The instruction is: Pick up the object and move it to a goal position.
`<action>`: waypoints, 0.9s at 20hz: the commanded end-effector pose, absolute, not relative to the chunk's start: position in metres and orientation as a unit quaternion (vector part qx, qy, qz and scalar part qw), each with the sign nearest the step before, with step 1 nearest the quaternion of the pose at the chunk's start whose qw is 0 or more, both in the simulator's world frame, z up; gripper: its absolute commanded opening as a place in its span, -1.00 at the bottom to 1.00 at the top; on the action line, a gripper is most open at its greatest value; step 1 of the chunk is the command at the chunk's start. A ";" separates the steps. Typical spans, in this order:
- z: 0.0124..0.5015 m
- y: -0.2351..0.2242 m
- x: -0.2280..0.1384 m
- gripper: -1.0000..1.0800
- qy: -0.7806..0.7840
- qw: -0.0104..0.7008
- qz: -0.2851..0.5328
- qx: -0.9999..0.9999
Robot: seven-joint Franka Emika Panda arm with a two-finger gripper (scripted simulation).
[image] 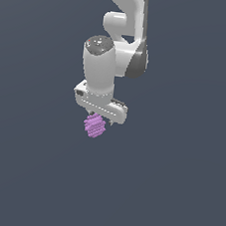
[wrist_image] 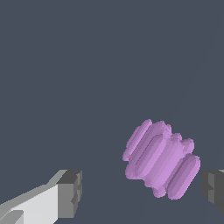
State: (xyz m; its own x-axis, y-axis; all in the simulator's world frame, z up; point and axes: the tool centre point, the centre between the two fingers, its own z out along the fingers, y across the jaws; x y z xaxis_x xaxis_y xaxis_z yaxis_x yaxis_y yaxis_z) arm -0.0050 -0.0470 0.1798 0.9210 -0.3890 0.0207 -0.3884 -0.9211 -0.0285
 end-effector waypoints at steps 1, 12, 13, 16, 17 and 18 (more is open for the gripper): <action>0.175 -0.051 -0.009 0.92 0.235 0.011 -0.011 -0.972; 0.156 -0.070 -0.027 0.92 0.385 0.004 -0.003 -0.923; 0.154 -0.071 -0.028 0.92 0.395 0.004 -0.003 -0.918; 0.151 -0.075 -0.032 0.92 0.422 0.002 -0.002 -0.907; 0.150 -0.076 -0.033 0.92 0.429 0.002 -0.001 -0.903; 0.149 -0.077 -0.033 0.92 0.436 0.002 -0.001 -0.900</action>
State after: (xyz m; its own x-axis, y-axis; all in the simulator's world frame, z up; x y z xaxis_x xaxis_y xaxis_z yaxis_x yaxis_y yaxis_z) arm -0.0319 -0.0751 0.1507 0.6403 -0.7681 0.0005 -0.7681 -0.6403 -0.0053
